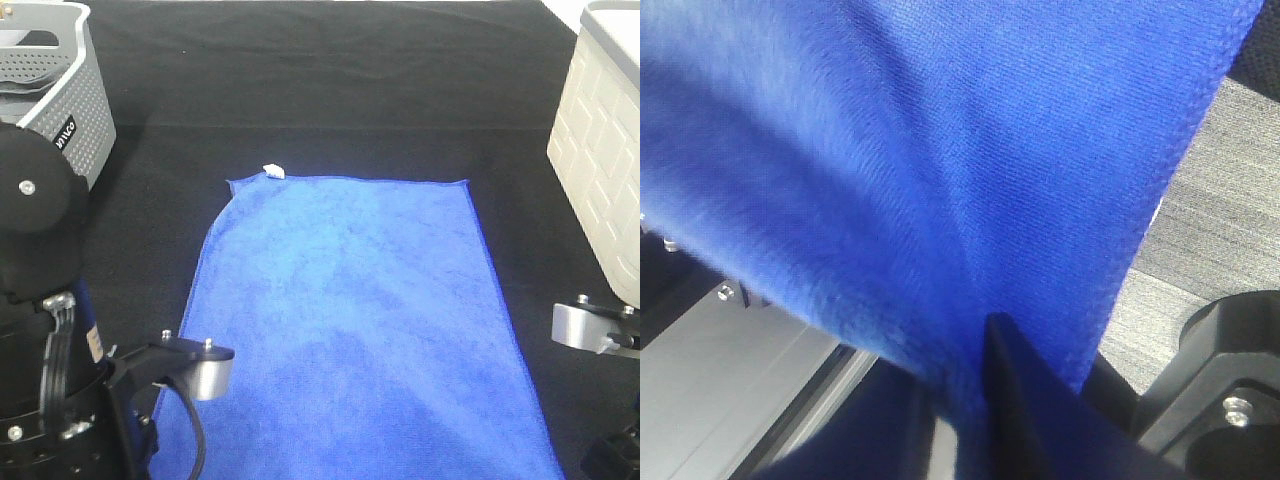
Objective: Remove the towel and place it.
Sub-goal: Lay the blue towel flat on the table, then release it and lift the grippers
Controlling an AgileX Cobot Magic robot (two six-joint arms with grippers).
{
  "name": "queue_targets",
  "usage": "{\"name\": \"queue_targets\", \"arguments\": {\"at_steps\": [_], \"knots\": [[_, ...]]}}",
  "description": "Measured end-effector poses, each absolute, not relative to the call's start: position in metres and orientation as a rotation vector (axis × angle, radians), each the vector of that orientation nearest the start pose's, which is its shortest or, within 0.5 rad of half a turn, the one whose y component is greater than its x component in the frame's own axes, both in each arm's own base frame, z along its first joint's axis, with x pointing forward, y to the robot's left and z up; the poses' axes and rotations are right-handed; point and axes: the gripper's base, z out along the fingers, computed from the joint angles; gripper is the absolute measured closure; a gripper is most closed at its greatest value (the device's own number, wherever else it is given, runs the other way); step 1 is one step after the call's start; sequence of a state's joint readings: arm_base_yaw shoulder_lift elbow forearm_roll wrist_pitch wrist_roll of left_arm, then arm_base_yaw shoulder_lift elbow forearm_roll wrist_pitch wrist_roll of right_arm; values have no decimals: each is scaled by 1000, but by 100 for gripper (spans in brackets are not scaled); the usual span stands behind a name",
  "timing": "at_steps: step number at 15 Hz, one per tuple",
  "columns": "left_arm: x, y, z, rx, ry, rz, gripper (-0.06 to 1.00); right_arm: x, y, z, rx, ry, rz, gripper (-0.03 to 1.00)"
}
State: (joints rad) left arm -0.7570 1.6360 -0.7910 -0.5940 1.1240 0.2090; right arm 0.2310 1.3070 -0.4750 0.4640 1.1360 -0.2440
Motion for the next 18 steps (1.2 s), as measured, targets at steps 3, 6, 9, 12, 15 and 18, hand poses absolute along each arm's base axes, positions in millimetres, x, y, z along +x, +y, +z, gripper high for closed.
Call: {"name": "queue_targets", "arguments": {"at_steps": [3,6,9,12,15,18], "knots": [[143,-200,169,983,3301,-740,46,128,68,172,-356,3365,678,56],[144,-200,169,947,3305,-734,14,128,68,174,-355,3346,674,31],[146,-202,170,941,3288,-737,11,128,68,179,-351,3274,657,28],[157,-212,183,948,3217,-771,11,128,67,184,-345,3235,652,28],[179,-211,196,903,3142,-767,11,150,70,206,-314,3147,608,28],[210,-190,201,790,3101,-693,11,174,72,231,-354,3046,548,28]]}}
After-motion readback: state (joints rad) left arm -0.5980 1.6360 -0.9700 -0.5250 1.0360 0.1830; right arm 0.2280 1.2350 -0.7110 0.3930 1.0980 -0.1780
